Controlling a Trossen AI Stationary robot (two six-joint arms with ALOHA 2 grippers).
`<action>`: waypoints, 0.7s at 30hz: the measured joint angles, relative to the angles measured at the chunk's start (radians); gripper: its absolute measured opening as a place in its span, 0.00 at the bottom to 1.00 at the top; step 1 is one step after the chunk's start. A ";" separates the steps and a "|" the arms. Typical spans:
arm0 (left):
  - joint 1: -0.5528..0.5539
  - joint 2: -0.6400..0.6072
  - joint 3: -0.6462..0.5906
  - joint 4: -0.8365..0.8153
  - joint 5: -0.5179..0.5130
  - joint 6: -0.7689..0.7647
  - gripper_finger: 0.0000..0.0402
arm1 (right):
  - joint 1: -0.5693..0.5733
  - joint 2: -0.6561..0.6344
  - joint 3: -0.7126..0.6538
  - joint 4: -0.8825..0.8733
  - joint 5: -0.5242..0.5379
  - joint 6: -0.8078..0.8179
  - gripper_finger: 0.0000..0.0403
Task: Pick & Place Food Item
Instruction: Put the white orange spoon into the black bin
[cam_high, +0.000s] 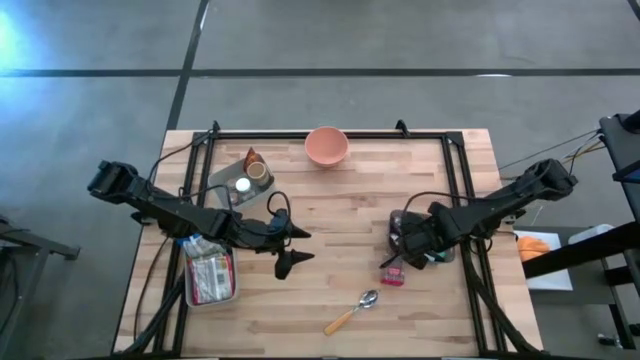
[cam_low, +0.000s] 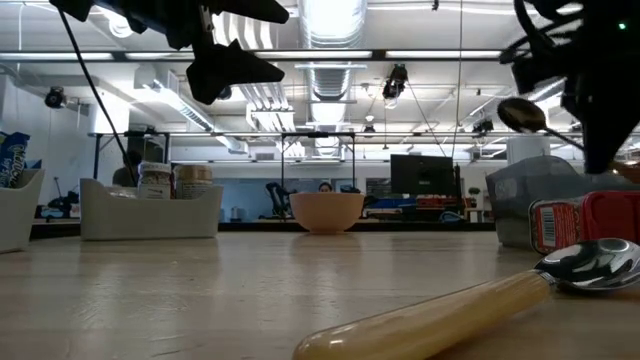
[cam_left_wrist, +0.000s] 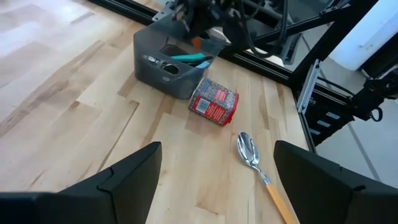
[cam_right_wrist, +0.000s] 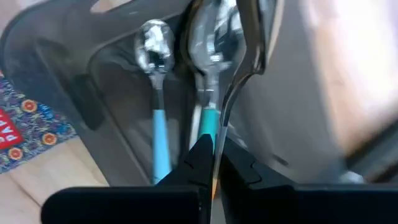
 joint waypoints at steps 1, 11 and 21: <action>0.000 0.000 0.000 0.000 0.000 0.000 0.78 | 0.000 -0.016 -0.031 0.039 -0.009 0.000 0.02; 0.000 0.001 0.000 0.000 -0.008 0.000 0.78 | -0.002 -0.062 -0.212 0.129 -0.045 0.059 0.02; 0.000 0.001 0.000 0.000 -0.040 -0.003 0.78 | -0.006 -0.061 -0.272 0.157 -0.049 0.061 0.02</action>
